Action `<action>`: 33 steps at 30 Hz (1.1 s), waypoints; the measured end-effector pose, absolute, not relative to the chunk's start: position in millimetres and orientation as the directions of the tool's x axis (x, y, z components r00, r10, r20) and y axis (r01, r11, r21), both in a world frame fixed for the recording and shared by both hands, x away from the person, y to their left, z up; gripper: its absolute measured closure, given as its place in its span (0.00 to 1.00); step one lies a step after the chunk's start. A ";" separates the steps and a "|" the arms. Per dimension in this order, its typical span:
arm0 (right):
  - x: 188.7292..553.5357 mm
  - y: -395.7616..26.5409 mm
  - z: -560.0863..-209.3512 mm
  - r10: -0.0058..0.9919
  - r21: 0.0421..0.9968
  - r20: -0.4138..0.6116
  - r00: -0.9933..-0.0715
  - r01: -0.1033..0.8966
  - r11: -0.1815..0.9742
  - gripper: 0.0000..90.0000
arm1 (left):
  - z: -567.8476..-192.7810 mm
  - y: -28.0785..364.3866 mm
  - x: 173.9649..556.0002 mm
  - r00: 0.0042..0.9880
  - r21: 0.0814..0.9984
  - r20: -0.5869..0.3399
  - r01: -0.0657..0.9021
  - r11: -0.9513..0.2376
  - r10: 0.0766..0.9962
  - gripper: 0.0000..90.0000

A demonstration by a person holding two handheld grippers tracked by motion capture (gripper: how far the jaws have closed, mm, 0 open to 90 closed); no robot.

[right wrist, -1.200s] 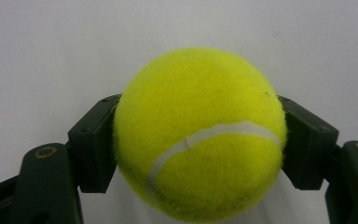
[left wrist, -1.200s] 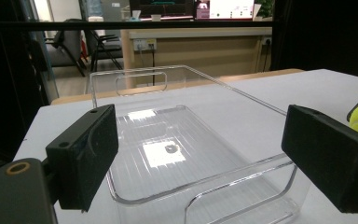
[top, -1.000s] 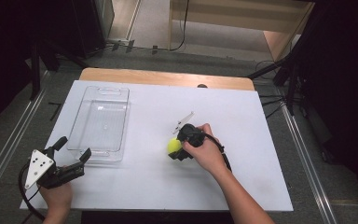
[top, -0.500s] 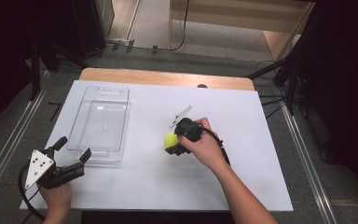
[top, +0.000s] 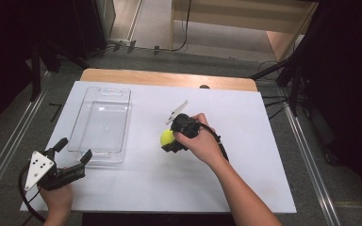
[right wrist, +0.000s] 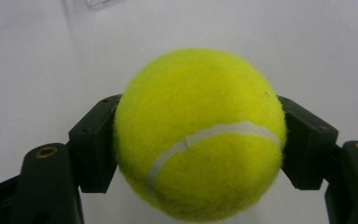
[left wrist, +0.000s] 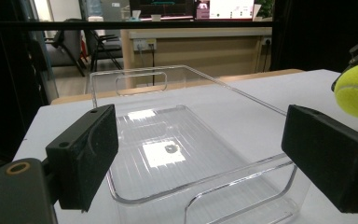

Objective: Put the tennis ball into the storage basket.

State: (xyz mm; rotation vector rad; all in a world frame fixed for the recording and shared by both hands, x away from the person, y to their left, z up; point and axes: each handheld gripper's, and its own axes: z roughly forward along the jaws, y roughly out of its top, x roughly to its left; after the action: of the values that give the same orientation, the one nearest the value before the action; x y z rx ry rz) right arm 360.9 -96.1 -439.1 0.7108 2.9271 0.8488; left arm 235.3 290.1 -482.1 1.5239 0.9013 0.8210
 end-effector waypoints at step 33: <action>377.9 -54.4 -412.8 0.356 0.516 0.085 -0.931 0.346 0.784 0.27 | -482.1 290.8 236.0 0.470 0.992 0.016 0.103 -0.072 0.883 0.13</action>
State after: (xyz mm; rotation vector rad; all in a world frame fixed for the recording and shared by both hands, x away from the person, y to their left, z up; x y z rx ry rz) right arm 377.9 -54.4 -412.8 0.5807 2.9507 0.8483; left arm 236.0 290.8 -482.1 1.5188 0.8982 0.8135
